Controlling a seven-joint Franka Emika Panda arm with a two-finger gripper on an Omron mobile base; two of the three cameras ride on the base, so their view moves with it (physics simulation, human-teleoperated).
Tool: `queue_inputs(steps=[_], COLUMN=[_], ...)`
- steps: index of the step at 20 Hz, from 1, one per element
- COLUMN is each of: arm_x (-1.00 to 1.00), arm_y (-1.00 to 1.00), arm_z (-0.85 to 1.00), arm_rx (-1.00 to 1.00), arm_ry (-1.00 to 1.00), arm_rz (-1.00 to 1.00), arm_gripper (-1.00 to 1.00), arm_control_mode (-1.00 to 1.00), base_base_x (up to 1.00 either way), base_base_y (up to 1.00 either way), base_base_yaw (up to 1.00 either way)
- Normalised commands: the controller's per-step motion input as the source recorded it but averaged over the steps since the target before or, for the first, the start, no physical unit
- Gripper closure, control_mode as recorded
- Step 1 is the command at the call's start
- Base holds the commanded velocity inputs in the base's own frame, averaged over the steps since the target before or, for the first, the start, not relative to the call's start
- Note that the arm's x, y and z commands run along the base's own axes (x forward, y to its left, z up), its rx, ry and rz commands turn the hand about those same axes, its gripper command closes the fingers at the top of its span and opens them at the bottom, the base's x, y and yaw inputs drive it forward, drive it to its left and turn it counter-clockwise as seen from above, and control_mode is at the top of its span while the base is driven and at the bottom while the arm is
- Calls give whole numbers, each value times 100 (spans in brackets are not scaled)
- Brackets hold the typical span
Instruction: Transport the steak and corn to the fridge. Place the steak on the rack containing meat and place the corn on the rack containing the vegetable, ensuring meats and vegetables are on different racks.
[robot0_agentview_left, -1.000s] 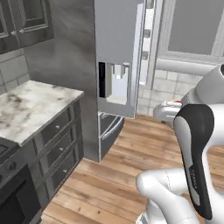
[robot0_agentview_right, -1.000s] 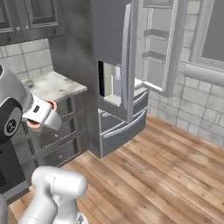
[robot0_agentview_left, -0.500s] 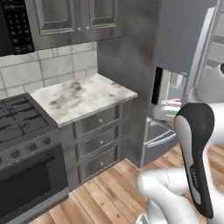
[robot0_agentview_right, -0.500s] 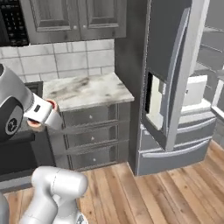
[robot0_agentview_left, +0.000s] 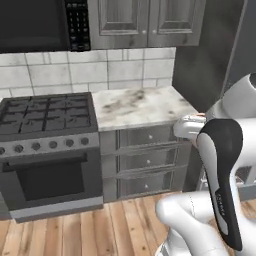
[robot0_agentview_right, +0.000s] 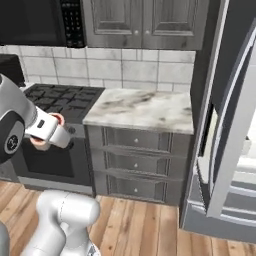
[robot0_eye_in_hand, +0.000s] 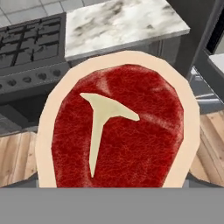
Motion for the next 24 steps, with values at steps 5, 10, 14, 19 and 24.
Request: queue_inputs(steps=[5, 10, 14, 19, 24], arm_x=[0, 0, 0, 0, 0], arm_y=[0, 0, 0, 0, 0], arm_z=[0, 0, 0, 0, 0], arm_rx=[0, 0, 0, 0, 0], arm_ry=[0, 0, 0, 0, 0], arm_rz=[0, 0, 0, 0, 0], arm_gripper=[100, 100, 100, 100, 100], arm_control_mode=[100, 100, 100, 100, 100], base_base_x=[-93, -83, -43, -22, 26], base_base_y=[-100, -100, -100, -100, -71], base_base_yaw=[31, 7, 11, 13, 8])
